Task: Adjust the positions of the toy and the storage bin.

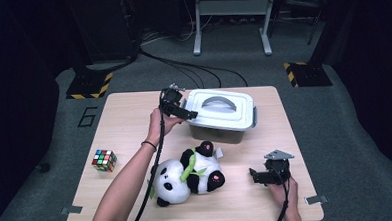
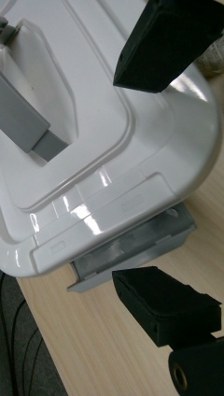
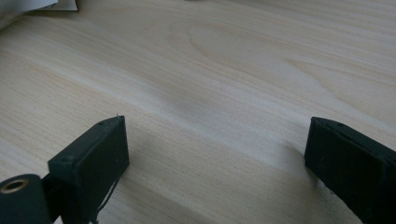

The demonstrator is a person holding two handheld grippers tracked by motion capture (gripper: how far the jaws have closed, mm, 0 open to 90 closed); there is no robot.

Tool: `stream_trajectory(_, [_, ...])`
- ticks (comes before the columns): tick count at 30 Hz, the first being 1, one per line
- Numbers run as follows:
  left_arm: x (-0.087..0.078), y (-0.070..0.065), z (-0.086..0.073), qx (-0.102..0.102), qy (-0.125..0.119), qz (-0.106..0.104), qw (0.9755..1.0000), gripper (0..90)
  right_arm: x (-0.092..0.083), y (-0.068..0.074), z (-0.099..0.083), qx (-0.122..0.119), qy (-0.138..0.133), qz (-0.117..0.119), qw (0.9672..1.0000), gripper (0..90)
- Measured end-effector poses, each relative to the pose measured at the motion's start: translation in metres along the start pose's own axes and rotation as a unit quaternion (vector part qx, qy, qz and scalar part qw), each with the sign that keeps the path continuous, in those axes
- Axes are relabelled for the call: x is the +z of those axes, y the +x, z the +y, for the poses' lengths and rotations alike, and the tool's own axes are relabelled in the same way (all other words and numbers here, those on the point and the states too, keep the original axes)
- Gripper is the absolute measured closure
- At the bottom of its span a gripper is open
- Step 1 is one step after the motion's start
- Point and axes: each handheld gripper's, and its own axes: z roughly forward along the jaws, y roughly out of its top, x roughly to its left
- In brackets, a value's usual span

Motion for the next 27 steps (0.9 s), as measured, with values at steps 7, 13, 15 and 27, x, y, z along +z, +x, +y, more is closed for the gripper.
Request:
stream_trajectory(7, [-0.027,-0.002,-0.017,-0.009,-0.009,0.010,0.9999,4.6,0.000,0.000,0.000,0.000,0.000,0.000,1.0000,5.6])
stream_trajectory(13, [-0.054,-0.010,-0.037,-0.007,-0.019,0.011,0.9997,2.3,0.000,0.000,0.000,0.001,0.000,0.000,1.0000,5.7])
stream_trajectory(15, [-0.063,-0.014,-0.045,-0.010,-0.026,0.007,0.9996,0.6,0.000,0.000,0.000,0.001,0.000,0.000,1.0000,5.7])
stream_trajectory(27, [-0.102,-0.036,-0.095,-0.018,-0.051,-0.002,0.9985,0.0,0.000,0.000,0.000,0.001,0.000,-0.001,1.0000,5.7])
